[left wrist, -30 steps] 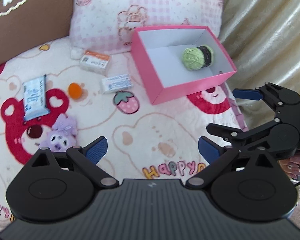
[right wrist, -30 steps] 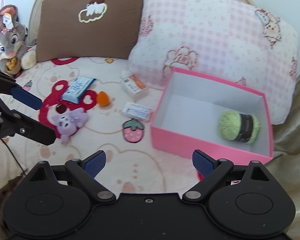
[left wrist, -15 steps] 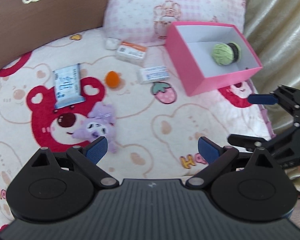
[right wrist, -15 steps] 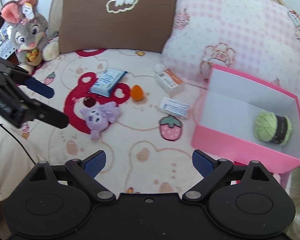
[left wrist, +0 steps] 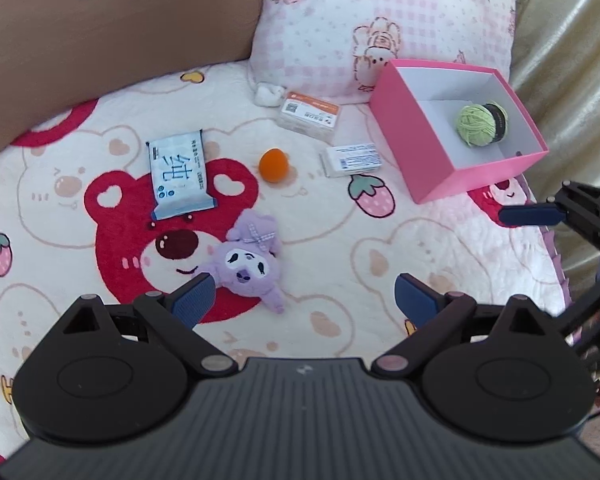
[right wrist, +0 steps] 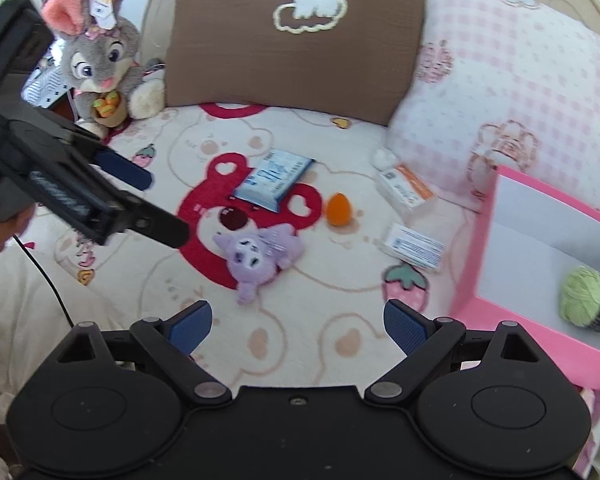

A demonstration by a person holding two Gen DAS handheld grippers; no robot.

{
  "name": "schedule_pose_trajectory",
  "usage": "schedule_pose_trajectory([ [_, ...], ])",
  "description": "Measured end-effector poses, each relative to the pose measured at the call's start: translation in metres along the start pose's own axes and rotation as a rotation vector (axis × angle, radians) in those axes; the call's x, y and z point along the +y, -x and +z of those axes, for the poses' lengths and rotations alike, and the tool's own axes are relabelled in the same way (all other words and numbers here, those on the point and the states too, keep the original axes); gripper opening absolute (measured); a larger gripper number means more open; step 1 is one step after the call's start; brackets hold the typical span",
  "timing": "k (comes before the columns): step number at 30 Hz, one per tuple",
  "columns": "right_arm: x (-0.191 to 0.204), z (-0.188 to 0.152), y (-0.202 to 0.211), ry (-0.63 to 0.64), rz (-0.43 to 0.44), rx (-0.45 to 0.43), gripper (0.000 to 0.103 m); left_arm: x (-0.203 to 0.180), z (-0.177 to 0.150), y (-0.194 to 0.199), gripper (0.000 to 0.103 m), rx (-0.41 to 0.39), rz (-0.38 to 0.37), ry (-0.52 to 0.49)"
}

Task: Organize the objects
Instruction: 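Withdraw the left tool from the box and move toward the purple plush, then lower the left tool onto the purple plush toy and close its fingers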

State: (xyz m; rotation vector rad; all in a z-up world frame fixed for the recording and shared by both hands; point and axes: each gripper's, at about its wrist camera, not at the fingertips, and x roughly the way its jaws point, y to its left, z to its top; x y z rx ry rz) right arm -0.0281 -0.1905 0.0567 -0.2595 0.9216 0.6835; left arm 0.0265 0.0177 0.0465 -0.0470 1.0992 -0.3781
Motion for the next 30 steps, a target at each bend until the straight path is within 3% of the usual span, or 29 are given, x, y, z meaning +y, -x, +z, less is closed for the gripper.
schedule_pose_trajectory([
  [13,0.043,0.017,-0.056,0.216,0.104,-0.075,0.094,0.052,-0.014,-0.047,0.095,0.006,0.009,0.122],
  [19,0.048,0.016,-0.086,0.275,0.121,-0.07,0.094,0.065,-0.021,-0.067,0.094,0.013,-0.005,0.15],
  [24,0.054,0.014,-0.109,0.356,0.134,-0.069,0.094,0.071,-0.024,-0.082,0.093,0.008,0.038,0.15],
  [30,0.053,0.013,-0.147,0.402,0.129,-0.032,0.094,0.083,-0.03,-0.096,0.091,-0.034,0.052,0.222],
])
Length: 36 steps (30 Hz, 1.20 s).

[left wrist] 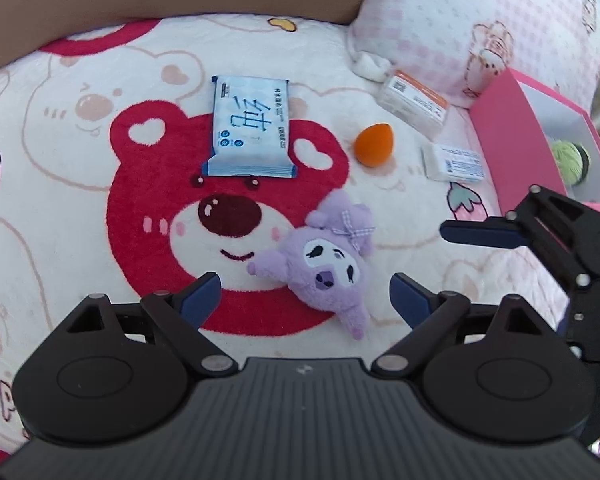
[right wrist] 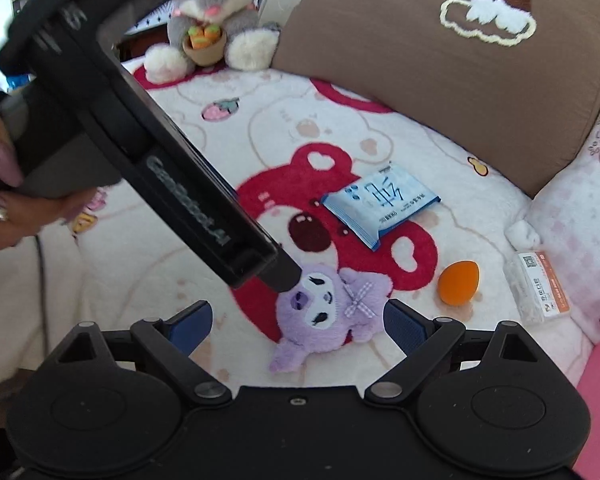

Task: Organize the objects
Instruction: 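Lower the left tool onto the purple plush toy and close its fingers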

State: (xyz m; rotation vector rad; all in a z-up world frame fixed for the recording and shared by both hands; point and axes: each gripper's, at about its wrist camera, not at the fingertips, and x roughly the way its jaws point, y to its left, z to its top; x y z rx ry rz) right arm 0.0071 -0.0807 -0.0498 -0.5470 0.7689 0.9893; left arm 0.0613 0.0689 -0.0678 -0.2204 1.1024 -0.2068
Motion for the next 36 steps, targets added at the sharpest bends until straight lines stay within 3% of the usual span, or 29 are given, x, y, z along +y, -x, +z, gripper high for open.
schedule_pose_trajectory([
  [11,-0.014,-0.003,-0.039,0.041,0.003,0.034,0.094,0.014,-0.011,-0.018,0.08,-0.042,-0.063,0.115],
  [18,-0.018,-0.006,-0.057,0.108,-0.04,0.05,0.094,0.023,-0.02,-0.033,0.078,-0.037,-0.111,0.201],
  [19,-0.019,-0.006,-0.06,0.116,-0.043,0.055,0.094,0.022,-0.021,-0.035,0.072,-0.038,-0.102,0.189],
  [20,-0.021,-0.006,-0.062,0.121,-0.045,0.059,0.094,0.02,-0.021,-0.037,0.06,-0.036,-0.086,0.166],
  [22,-0.023,-0.006,-0.066,0.122,-0.035,0.066,0.094,0.02,-0.024,-0.04,0.058,-0.047,-0.061,0.129],
  [26,-0.025,-0.009,-0.076,0.118,-0.016,0.071,0.094,0.032,-0.026,-0.051,0.052,-0.019,-0.079,0.181],
  [31,-0.026,-0.012,-0.087,0.116,-0.001,0.08,0.094,0.032,-0.03,-0.058,0.05,-0.027,-0.081,0.192],
  [36,-0.025,-0.012,-0.095,0.135,-0.013,0.088,0.096,0.036,-0.032,-0.059,0.049,-0.045,-0.111,0.282],
])
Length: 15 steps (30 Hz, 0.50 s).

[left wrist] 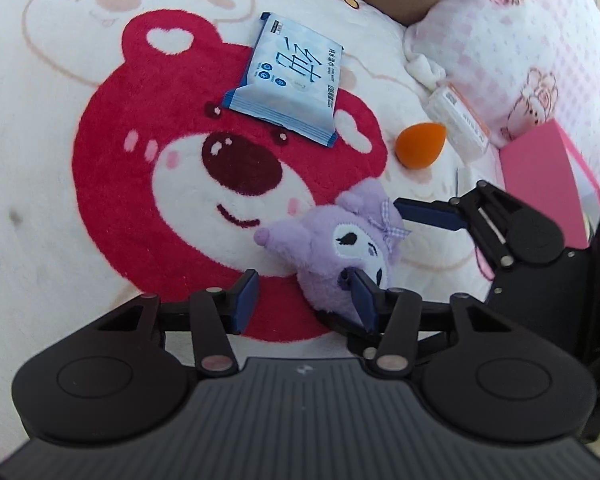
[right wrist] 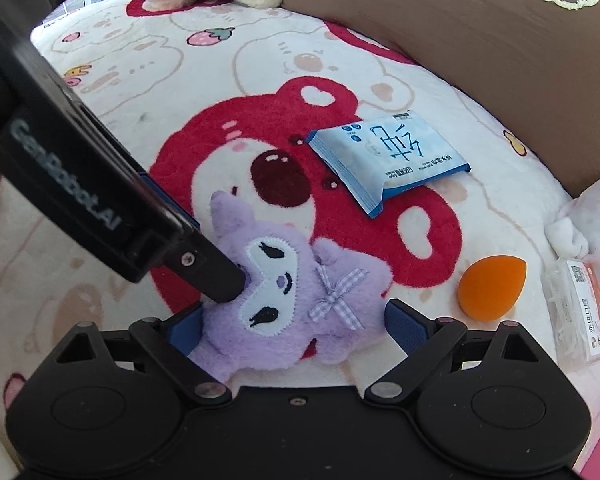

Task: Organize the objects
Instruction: 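Lower the left tool onto the purple plush toy and close its fingers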

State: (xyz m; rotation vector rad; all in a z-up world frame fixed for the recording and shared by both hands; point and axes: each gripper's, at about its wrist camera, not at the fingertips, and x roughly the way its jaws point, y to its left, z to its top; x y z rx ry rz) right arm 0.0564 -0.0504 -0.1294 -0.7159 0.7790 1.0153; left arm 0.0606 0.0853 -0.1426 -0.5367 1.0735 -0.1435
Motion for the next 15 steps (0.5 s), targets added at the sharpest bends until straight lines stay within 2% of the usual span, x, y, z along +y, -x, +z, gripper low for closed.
schedule_pose_trajectory([
  [5,-0.007,0.0,-0.013,-0.034,0.016,0.01,0.101,0.005,-0.001,-0.002,0.049,-0.021,-0.02,0.026],
  [13,-0.009,-0.005,-0.01,-0.119,0.042,-0.014,0.096,0.003,-0.001,-0.003,0.049,-0.053,-0.046,0.005],
  [15,-0.01,-0.006,-0.006,-0.146,0.04,-0.028,0.095,0.003,0.0,-0.001,0.04,-0.075,-0.081,0.009],
])
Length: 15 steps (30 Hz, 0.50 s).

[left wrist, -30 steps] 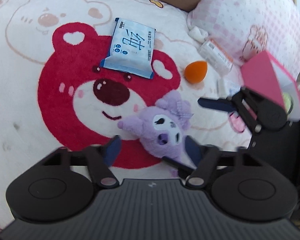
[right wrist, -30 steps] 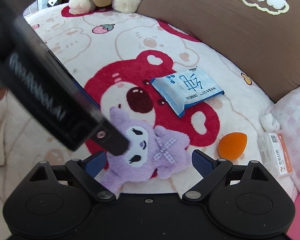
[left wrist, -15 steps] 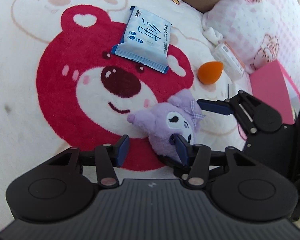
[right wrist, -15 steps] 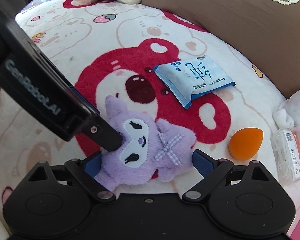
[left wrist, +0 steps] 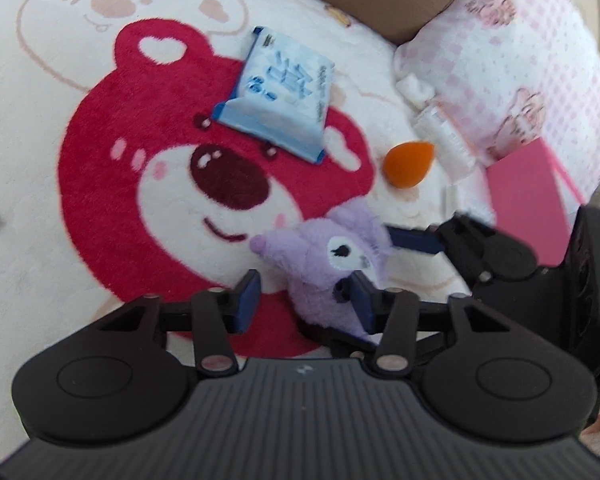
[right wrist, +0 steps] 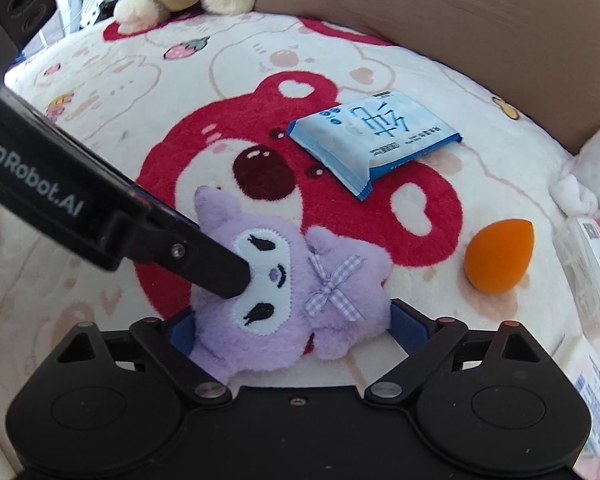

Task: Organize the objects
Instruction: 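Lower the left tool onto the purple plush toy and close its fingers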

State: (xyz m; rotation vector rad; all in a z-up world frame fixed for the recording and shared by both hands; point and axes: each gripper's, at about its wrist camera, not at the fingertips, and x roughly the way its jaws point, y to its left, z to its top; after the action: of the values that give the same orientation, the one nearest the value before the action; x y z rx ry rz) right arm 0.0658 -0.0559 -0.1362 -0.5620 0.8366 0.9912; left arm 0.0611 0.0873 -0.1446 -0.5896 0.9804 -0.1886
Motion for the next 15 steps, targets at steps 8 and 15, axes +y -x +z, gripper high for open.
schedule_pose_trajectory([
  [8,-0.004,-0.01,0.015,-0.182,0.034,-0.058,0.094,-0.006,0.006,-0.003,0.036,0.004,-0.011,-0.001],
  [15,-0.004,-0.014,0.014,-0.321,0.066,-0.022,0.097,0.004,0.01,-0.003,0.045,0.05,0.047,0.055],
])
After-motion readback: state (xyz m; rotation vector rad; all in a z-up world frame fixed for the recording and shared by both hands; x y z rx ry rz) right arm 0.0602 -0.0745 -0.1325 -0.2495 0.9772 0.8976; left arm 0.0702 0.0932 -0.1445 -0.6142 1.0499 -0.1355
